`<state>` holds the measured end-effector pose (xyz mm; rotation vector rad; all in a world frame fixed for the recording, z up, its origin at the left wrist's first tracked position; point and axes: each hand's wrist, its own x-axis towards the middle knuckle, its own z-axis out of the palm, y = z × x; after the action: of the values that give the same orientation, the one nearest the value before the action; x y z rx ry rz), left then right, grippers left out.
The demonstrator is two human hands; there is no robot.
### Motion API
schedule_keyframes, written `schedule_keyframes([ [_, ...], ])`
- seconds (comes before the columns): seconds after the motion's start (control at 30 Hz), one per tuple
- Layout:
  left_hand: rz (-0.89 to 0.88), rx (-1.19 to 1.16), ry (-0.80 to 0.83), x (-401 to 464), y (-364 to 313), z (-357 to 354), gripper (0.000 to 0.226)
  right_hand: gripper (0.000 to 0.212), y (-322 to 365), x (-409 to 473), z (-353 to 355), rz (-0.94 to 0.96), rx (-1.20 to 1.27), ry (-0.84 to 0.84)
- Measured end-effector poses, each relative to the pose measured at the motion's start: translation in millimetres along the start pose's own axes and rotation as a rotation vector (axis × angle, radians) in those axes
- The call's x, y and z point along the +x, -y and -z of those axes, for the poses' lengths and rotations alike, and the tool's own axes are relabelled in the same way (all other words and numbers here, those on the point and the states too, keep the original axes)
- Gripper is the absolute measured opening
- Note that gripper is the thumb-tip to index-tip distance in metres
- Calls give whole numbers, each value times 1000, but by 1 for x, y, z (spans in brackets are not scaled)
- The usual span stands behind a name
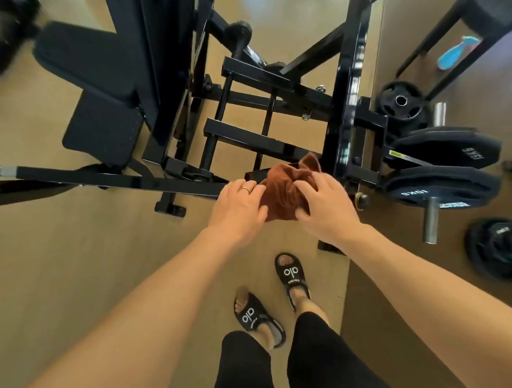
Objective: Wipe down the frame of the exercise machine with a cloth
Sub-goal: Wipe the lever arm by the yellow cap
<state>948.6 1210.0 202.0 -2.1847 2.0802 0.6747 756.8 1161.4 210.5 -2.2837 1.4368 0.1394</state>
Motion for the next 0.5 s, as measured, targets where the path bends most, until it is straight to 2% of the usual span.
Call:
schedule_keyframes([
  [0.07,14,38,22,3,5,-6,54,67,-7,12,-9,4,0,148],
  [0.17,55,22,-35,1,18,-2,55,75,-8,24,-17,4,21,133],
  [0.27,162,60,-34,1,36,4,63,68,-8,39,-21,33,15,150],
  [0.37,290,117,67,5,54,7,75,58,-2,57,-26,81,46,185],
  [0.5,282,250,189,12,73,-1,78,51,28,89,-39,214,62,187],
])
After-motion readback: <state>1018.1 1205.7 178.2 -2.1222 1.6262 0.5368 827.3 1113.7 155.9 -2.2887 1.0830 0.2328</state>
